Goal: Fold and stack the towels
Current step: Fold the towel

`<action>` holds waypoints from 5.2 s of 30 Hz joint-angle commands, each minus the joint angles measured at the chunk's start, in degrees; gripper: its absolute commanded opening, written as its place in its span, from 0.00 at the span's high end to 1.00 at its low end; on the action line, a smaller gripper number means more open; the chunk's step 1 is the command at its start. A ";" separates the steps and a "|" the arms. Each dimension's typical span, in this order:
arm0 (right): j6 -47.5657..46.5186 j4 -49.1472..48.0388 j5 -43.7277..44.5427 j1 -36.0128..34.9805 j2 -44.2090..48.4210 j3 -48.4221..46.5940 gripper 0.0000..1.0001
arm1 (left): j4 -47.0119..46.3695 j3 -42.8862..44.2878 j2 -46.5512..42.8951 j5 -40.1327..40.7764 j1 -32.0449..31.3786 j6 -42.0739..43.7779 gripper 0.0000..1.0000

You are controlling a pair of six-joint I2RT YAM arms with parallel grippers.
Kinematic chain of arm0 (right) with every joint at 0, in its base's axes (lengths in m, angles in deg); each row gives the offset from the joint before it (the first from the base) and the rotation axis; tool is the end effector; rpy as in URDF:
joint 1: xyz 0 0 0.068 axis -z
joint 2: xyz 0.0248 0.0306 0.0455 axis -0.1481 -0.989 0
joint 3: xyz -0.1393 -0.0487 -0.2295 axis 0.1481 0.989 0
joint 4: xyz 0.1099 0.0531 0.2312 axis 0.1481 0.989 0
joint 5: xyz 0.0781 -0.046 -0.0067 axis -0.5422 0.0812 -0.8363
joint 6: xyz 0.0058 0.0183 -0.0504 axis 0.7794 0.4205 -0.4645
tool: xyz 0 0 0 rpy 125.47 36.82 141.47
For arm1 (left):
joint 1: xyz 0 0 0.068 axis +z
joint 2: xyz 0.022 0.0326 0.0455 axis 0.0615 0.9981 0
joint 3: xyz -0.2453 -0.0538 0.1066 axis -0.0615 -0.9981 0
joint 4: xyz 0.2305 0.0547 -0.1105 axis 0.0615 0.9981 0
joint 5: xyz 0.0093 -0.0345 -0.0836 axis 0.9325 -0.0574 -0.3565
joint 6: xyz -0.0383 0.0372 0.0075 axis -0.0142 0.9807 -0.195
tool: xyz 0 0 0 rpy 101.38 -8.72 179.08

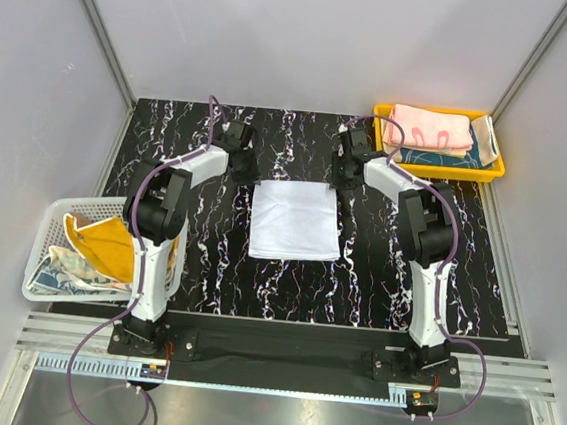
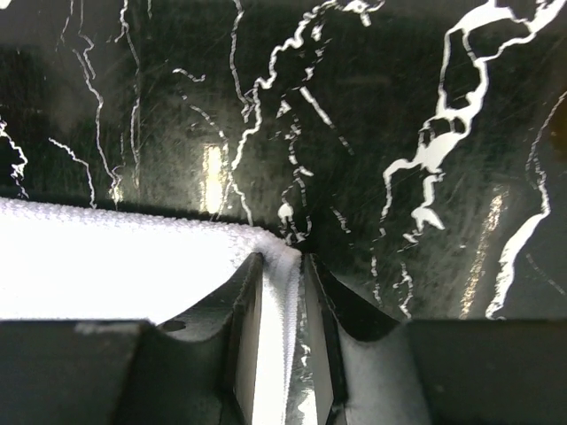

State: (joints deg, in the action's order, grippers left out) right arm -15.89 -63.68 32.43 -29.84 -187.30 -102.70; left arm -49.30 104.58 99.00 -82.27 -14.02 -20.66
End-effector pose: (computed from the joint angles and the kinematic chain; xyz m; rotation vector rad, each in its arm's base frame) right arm 0.4495 0.1753 0.1571 -0.1963 2.5241 0.2297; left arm 0.4383 -0.1414 0.1566 -0.3223 2.5838 -0.4291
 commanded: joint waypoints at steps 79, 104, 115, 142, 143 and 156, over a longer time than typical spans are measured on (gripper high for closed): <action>14.05 -22.71 -10.80 -0.04 43.61 50.73 0.70 | -19.48 -41.65 -40.20 3.70 -6.98 -4.80 0.58; 16.25 -21.73 -9.48 -0.30 39.48 50.90 0.73 | -13.58 -37.77 -32.21 4.67 -8.56 -5.77 0.68; 17.30 -21.47 -8.42 -0.30 43.61 51.61 0.55 | -12.71 -39.27 -30.89 4.67 -8.83 -4.19 0.84; 18.09 -23.05 -9.83 -1.18 39.13 49.93 0.91 | -11.47 -38.57 -28.96 4.67 -8.92 -4.27 0.93; 18.09 -23.14 -9.83 -1.18 39.13 50.28 0.92 | -11.56 -38.57 -28.87 4.67 -9.00 -4.27 0.93; 18.45 -26.39 -10.71 -1.09 38.52 54.59 0.96 | -11.30 -38.48 -27.90 4.58 -9.00 -4.45 0.94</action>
State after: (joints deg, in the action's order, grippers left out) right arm 2.69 -87.41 22.24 -30.52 -149.78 -49.33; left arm -60.10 65.92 70.83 -77.75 -22.72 -25.38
